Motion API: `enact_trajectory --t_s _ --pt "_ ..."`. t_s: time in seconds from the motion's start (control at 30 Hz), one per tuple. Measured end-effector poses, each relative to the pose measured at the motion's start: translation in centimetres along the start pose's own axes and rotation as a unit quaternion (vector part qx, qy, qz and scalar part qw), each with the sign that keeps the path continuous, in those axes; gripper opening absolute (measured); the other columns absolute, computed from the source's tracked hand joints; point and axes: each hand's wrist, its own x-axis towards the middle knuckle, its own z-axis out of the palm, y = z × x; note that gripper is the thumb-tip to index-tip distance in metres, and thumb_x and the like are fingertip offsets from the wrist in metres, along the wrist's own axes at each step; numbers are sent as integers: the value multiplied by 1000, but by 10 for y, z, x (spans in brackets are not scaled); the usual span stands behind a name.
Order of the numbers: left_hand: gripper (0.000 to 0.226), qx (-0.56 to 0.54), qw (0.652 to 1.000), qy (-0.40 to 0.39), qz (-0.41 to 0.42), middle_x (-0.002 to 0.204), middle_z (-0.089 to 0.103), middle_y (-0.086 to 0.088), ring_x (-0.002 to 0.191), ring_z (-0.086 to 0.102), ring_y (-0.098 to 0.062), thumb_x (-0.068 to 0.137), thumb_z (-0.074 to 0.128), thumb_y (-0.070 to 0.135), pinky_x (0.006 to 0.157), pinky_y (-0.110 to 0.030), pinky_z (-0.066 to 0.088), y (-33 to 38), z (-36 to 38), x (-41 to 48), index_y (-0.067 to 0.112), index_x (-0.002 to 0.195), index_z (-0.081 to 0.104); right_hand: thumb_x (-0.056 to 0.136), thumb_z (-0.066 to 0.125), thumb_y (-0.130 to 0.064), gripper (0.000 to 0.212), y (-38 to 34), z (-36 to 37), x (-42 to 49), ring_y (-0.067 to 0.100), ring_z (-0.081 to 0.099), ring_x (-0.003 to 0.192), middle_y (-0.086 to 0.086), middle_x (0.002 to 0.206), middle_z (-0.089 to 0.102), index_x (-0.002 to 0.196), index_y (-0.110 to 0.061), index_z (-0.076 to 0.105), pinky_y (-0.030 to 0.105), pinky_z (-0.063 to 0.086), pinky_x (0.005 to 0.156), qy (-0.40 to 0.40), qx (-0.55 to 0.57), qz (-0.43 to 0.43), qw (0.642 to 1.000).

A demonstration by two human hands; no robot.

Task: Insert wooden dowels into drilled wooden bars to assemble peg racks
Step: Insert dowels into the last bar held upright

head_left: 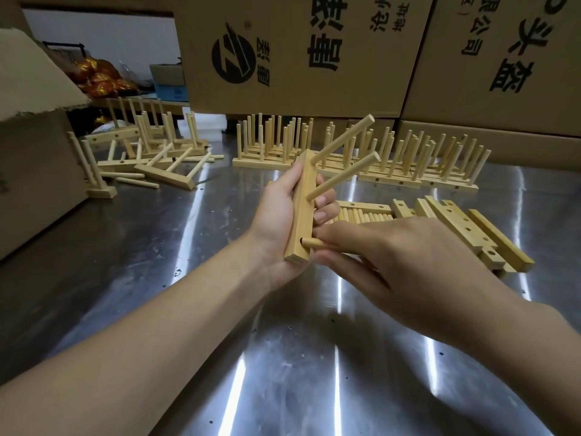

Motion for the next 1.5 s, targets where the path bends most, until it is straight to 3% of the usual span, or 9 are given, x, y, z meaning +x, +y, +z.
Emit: enact_trajectory --t_s 0.2,0.33,0.5,0.63,0.77,0.93,1.07,1.13,1.5 --pt "49 98 994 7 49 69 37 1 56 33 -10 112 33 56 47 -22 23 1 -1 1 17 88 51 109 23 -56 52 -10 -6 1 19 64 63 -8 79 71 112 -31 69 39 51 59 -78 -40 12 996" --pt "47 151 983 -14 100 70 38 0 55 33 -11 113 31 55 47 -23 24 2 1 -2 15 96 49 110 51 -42 39 -6 1 1 2 52 50 -21 51 51 90 -22 78 28 44 58 -21 181 61 981" --pt "41 243 958 3 152 72 40 0 55 35 -11 115 29 50 46 -24 26 0 5 -5 13 105 45 104 65 -39 41 -9 5 3 15 22 44 -6 46 31 78 -10 79 27 18 45 -109 498 319 799" --pt "39 255 957 10 140 70 41 0 56 36 -11 115 29 48 50 -28 24 5 8 -6 13 108 45 104 64 -40 33 -11 6 1 3 48 45 -22 46 48 81 -21 77 14 33 47 -58 326 192 924" --pt "41 250 962 22 111 70 43 -2 56 39 -12 115 32 48 57 -31 23 6 6 -4 11 105 48 105 51 -44 29 -11 0 0 9 58 68 -13 76 62 95 -23 68 30 47 64 -37 91 65 993" --pt "44 336 931 19 143 76 43 -6 59 42 -10 112 34 55 51 -19 38 5 2 -3 17 99 52 111 50 -39 38 -14 11 -1 7 53 56 -14 60 56 81 -24 67 24 39 58 -24 127 67 989" --pt "48 412 903 30 119 93 45 -21 66 35 -36 109 37 63 51 -23 39 1 -2 -2 19 107 54 105 60 -43 45 -14 33 -1 8 39 39 -9 40 38 73 -16 75 23 27 50 -65 355 267 894" --pt "47 359 926 44 112 77 45 -3 58 38 -15 112 33 59 48 -24 32 5 -5 1 18 98 51 104 60 -44 42 -12 35 1 8 30 44 -7 46 34 78 -16 77 31 27 52 -68 388 261 881" --pt "51 149 988 13 26 66 35 -1 54 33 -11 112 31 58 44 -21 28 8 -2 0 18 86 48 107 50 -38 30 -6 11 0 11 57 70 -11 78 60 94 -21 71 36 48 65 -22 121 47 991"
